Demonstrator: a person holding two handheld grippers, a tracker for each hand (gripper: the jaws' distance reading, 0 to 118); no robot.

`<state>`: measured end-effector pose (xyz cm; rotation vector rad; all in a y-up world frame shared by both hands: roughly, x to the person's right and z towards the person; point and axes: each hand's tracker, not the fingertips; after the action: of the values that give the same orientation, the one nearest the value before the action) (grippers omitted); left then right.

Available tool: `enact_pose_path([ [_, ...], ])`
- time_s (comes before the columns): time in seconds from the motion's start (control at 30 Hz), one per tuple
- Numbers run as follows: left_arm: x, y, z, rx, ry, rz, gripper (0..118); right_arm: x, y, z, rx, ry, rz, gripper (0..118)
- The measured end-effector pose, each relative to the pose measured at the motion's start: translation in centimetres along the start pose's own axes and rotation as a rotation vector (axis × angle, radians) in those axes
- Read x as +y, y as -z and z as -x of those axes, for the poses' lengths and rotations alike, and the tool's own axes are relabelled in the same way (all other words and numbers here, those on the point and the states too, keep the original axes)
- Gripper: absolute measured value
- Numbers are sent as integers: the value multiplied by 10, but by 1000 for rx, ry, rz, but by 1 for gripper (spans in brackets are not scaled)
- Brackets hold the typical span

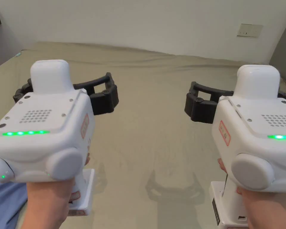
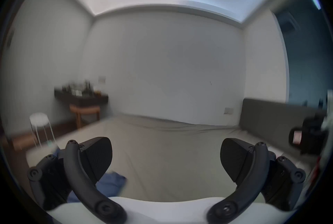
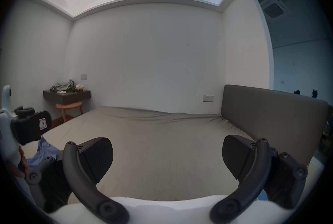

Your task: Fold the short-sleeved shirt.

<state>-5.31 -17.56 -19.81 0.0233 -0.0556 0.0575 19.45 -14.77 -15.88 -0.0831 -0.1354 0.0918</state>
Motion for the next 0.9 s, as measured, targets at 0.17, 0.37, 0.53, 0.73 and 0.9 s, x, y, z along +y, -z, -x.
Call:
enact_pose_path([
  [0.17, -28, 22, -10, 42, 280, -30, 117, -3, 1, 13, -15, -89, -29, 118],
  [0.37, -1, 2, -20, -40, 160, -46, 117, 1, -10, 21, -38, -113, -95, 118],
  [0.53, 1, -4, -29, -45, 186, -55, 117, 2, -12, 22, -46, -136, -125, 118],
  [0.73, -2, -3, -33, -52, 205, -30, 117, 5, -6, 14, 2, -76, -53, 118],
  [0.9, -2, -9, -35, -72, 184, -13, 113, 1, -6, 10, 35, -95, -61, 95],
])
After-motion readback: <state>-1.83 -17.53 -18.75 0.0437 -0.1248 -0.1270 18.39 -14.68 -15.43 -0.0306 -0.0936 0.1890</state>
